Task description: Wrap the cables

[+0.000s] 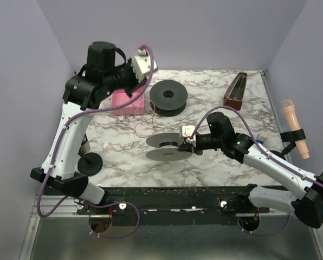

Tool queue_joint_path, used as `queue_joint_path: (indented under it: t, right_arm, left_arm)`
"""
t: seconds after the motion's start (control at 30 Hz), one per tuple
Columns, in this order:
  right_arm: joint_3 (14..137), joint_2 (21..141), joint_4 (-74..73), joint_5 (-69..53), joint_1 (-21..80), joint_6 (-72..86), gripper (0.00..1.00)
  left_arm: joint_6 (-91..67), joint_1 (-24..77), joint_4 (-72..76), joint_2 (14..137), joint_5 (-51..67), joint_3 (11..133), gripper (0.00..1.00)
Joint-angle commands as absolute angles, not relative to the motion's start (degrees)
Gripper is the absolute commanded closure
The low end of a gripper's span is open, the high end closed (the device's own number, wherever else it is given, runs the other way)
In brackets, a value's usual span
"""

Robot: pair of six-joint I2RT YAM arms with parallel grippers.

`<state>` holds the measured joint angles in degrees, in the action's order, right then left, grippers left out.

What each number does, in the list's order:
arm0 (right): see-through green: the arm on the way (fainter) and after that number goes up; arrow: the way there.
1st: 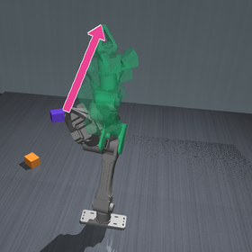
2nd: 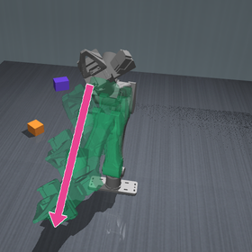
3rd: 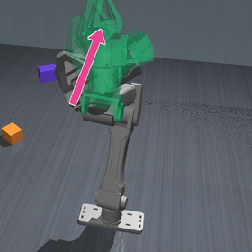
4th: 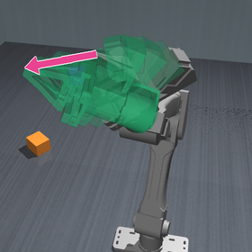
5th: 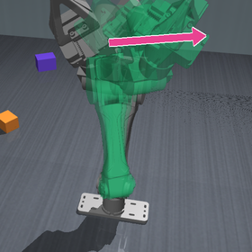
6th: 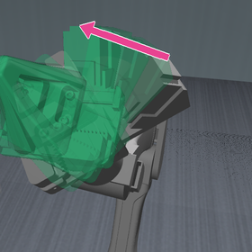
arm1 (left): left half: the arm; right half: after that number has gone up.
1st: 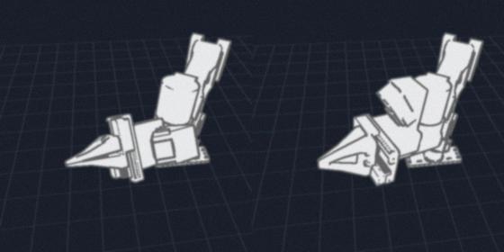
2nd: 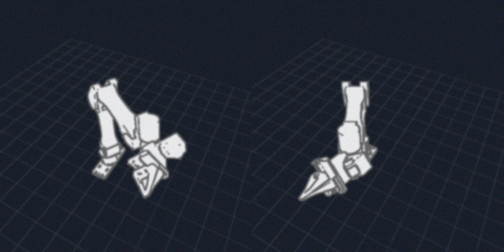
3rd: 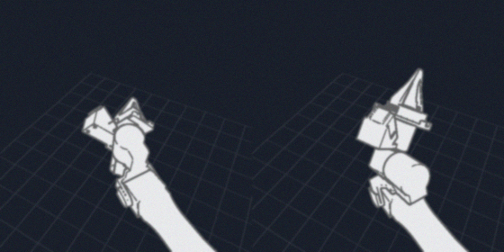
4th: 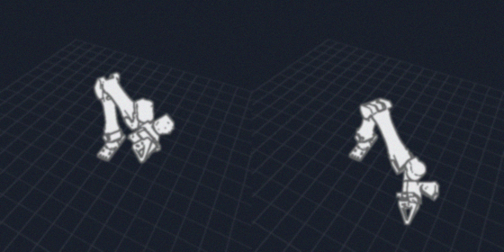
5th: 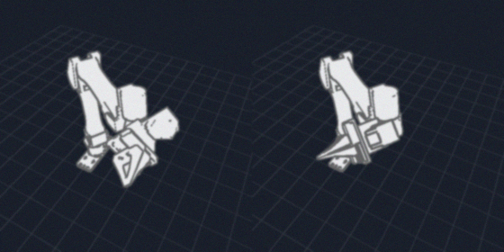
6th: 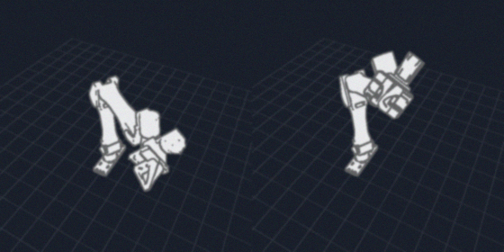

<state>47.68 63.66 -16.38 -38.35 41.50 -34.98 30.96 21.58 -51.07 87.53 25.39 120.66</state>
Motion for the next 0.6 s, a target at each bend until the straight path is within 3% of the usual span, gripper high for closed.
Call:
queue_joint_path:
  t: [0.0,0.2,0.4,0.57]
  right_arm:
    - [47.5,63.5,-12.0,-38.9,41.4,-36.9,0.99]
    - [47.4,63.1,-11.9,-39.2,41.3,-36.7,0.99]
    - [47.4,63.4,-12.0,-39.1,41.3,-36.5,0.99]
    - [47.9,63.5,-12.0,-39.1,41.4,-35.9,0.88]
  left_arm:
    - [40.4,27.4,-70.3,79.8,42.4,109.9,1.0]
    - [40.4,29.5,-70.1,78.3,43.7,97.1,1.0]
    - [35.0,31.5,-59.2,78.3,41.0,84.6,1.0]
    - [32.6,32.6,-54.9,78.8,43.0,80.8,1.0]
